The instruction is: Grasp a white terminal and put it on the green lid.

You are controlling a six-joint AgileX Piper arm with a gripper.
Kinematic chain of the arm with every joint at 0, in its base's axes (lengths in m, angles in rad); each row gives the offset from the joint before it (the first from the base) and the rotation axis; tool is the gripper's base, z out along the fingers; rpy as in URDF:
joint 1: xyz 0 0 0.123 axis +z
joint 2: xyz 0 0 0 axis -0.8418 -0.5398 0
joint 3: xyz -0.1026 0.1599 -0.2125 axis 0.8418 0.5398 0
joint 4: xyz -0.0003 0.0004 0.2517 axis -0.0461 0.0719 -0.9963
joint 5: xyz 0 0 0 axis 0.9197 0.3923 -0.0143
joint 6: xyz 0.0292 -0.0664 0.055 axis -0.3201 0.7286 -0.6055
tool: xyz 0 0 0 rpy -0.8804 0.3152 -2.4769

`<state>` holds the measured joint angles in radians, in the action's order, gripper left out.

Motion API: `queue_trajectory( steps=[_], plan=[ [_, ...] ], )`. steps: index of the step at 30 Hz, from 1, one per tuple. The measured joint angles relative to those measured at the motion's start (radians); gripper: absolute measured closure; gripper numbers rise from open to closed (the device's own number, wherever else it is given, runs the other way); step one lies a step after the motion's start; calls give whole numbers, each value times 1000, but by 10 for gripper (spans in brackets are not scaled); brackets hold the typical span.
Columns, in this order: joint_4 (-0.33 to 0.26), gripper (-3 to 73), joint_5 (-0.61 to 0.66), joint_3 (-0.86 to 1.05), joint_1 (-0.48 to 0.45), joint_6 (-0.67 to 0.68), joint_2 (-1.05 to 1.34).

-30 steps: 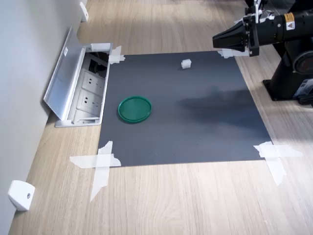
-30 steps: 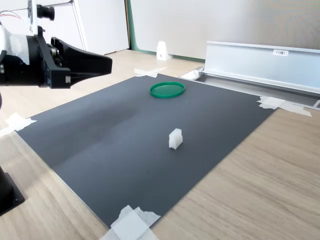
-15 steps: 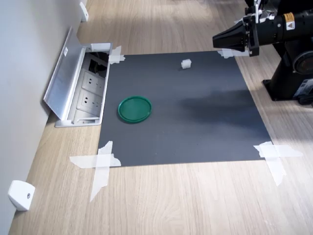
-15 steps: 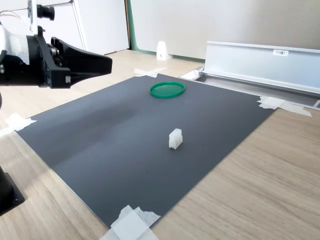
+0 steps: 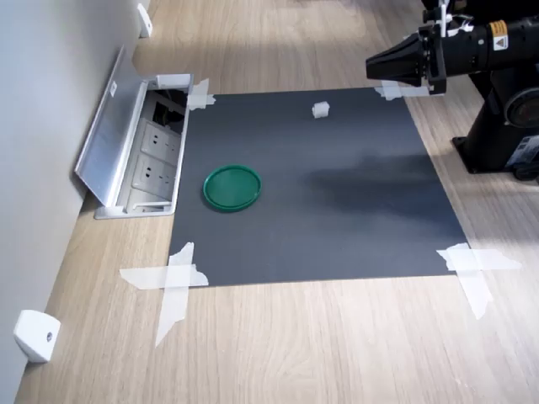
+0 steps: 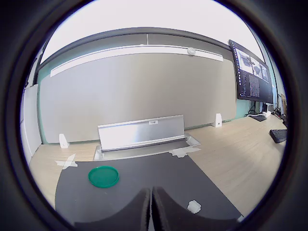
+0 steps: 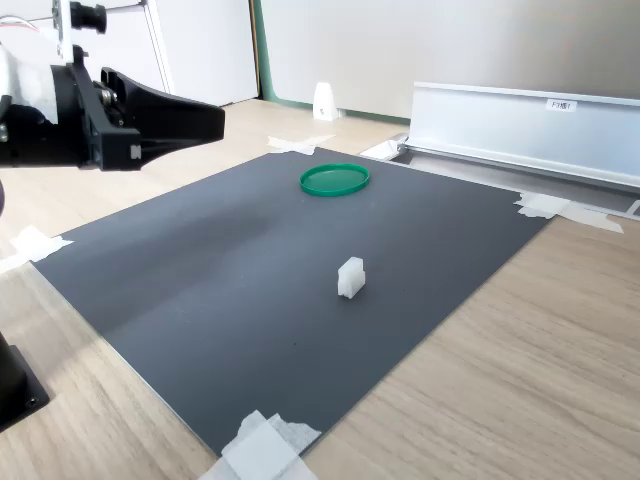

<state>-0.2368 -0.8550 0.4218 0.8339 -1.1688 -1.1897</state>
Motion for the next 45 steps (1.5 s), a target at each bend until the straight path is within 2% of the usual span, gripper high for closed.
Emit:
queue_trajectory(
  steps=[5, 8, 17, 22, 25, 32, 36, 40, 45],
  plan=[
    [23, 703, 146, -75, 0, 0, -7],
    [69, 703, 260, -173, 0, 0, -59],
    [184, 703, 675, -520, 0, 0, -389],
    [206, 703, 875, -667, 0, 0, -554],
    [207, 703, 922, -712, 0, 6, -615],
    [216, 703, 983, -734, 0, 168, -754],
    [215, 695, 1015, -737, 0, 204, -884],
    [198, 621, 1022, -754, 0, 219, -974],
    [176, 415, 1003, -815, 0, 279, -1029]
  ],
)
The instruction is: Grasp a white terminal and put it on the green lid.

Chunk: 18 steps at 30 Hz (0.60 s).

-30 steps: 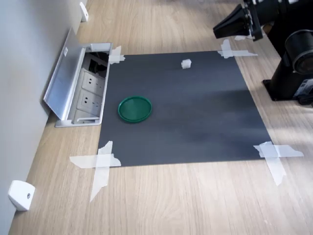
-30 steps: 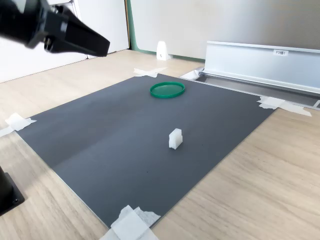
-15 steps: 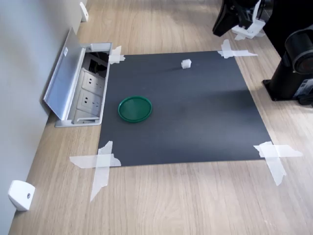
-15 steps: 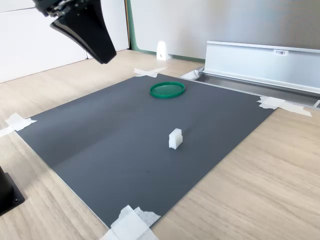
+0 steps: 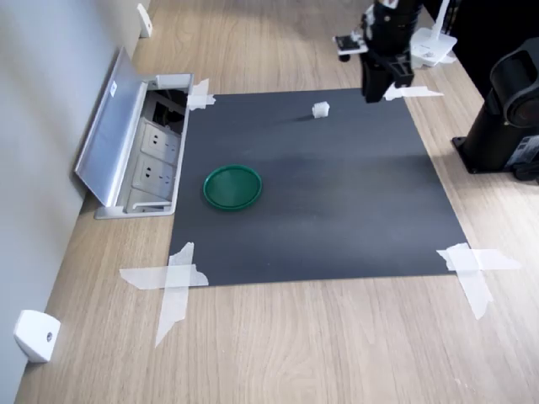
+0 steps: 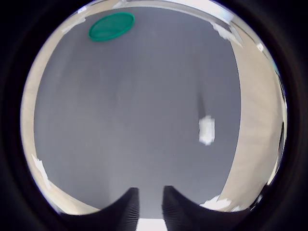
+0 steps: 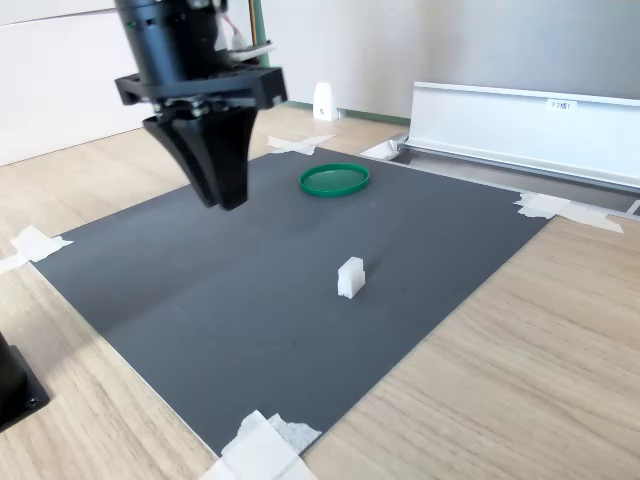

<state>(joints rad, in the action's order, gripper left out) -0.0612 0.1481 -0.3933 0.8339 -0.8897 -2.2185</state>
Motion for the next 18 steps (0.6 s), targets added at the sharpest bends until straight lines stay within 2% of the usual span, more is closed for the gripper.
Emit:
queue_trajectory(
  steps=[5, 7, 11, 18],
  plan=[
    [-3, 174, -1, -38, 0, 66, -53],
    [-3, 114, -1, -40, 0, 78, -70],
    [-11, 82, -26, -44, -16, 142, -97],
    [-46, 91, -60, -44, -163, 344, -135]
  ],
)
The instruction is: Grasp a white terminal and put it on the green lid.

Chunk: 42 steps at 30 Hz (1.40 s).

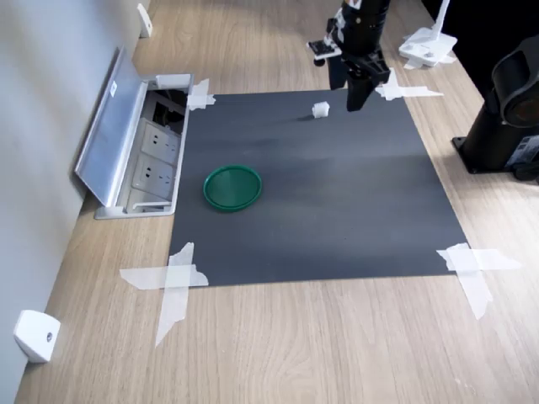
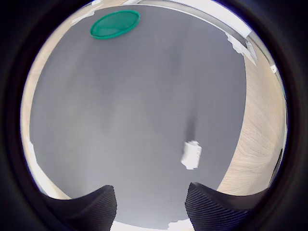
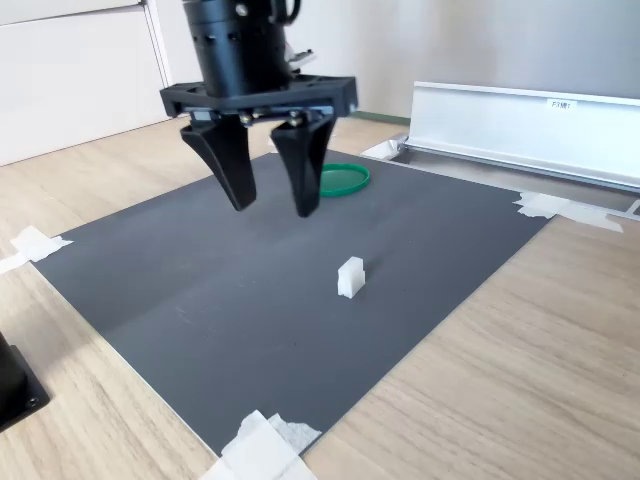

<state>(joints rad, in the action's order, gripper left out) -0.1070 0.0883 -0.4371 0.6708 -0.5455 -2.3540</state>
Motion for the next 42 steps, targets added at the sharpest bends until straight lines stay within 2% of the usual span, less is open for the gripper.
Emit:
queue_trajectory(
  steps=[4, 9, 14, 21, 29, 33, 40, 42],
  plan=[
    [0, 91, -28, 0, -66, 57, -45],
    [0, 97, -86, -16, -110, 64, -121],
    [-7, 108, -100, -61, -114, 43, -197],
    [-45, 110, -127, -85, -116, 48, -285],
    [-49, 140, -154, -91, -116, 49, -331],
    [-50, 234, -160, -91, -116, 49, -333],
    [-72, 555, -150, -91, -116, 48, -334],
    [-73, 605, -149, -91, -116, 40, -334]
  ],
)
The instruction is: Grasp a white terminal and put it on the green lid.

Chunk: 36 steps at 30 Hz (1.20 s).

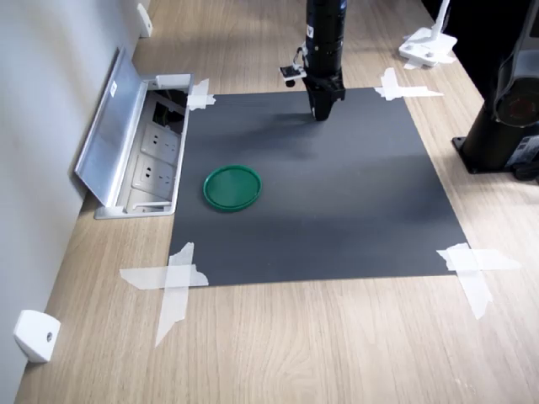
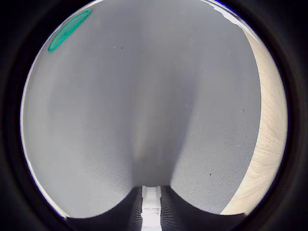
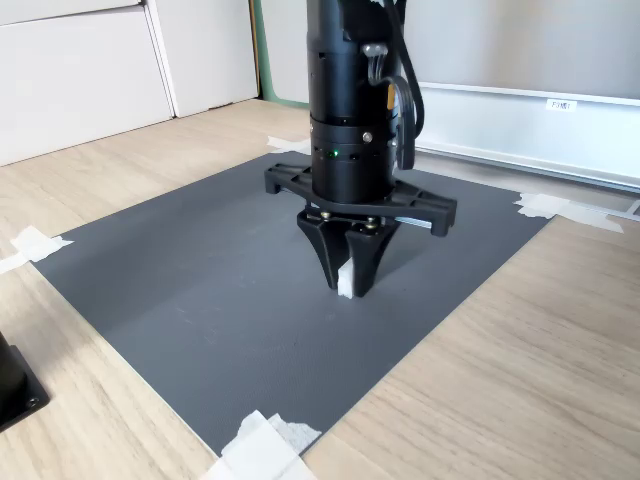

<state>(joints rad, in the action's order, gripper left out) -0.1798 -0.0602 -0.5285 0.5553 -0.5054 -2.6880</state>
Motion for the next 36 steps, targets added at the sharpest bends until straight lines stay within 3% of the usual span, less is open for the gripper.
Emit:
queue_trajectory(
  steps=[8, 13, 19, 23, 36],
  plan=[
    [-15, 605, 98, -64, 29, -26, 58],
    [-21, 605, 200, -205, 187, -78, 72],
    [-47, 605, 222, -368, 404, -149, 22],
    [-56, 605, 235, -464, 491, -193, -78],
    [-23, 605, 216, -581, 520, -228, -283]
  ],
)
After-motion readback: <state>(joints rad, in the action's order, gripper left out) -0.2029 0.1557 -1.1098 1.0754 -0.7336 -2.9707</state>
